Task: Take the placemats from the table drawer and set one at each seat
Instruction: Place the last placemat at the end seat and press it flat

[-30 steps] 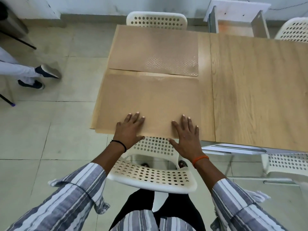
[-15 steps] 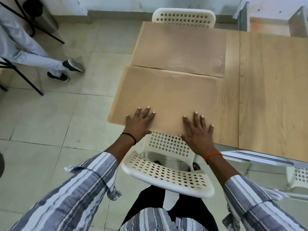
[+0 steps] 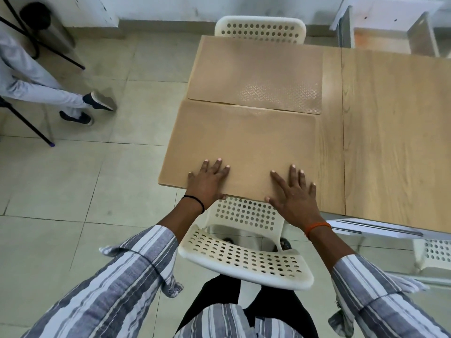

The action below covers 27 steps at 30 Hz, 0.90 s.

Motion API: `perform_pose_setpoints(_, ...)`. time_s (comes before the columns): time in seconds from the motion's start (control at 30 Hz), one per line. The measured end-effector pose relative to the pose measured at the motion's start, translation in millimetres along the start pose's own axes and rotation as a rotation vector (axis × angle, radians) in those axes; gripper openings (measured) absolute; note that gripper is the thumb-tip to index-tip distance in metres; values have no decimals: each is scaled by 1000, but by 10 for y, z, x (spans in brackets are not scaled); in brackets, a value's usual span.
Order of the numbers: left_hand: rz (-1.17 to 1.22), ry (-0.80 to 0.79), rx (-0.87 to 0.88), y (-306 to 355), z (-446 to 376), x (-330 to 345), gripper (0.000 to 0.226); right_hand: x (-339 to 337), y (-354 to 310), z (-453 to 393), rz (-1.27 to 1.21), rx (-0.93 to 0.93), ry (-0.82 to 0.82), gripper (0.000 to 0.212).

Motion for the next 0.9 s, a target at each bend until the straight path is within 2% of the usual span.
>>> perform_pose_setpoints(0.47,-8,2,73,132,-51,-87,86,-48,144,30,21,21,20,78)
perform_pose_setpoints(0.73,-42,157,112,124,33,-205,80,-60,148,48,6,27,25,78)
perform_pose_setpoints(0.8,11,194,126,88,36,-229,76,-70,138,61,8,31,18,77)
perform_pose_setpoints(0.9,241,254,116,-12,-60,-371,63,-182,84,34,-19,82,48,72)
Point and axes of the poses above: each hand's wrist, its own z-axis away from the middle knuckle, its own x-axis out of the palm, y = z × x, the point moved 9 cm from there along -z, towards the middle knuckle, and after that the axes turned 7 degrees about -z, right-handed, at the moved point
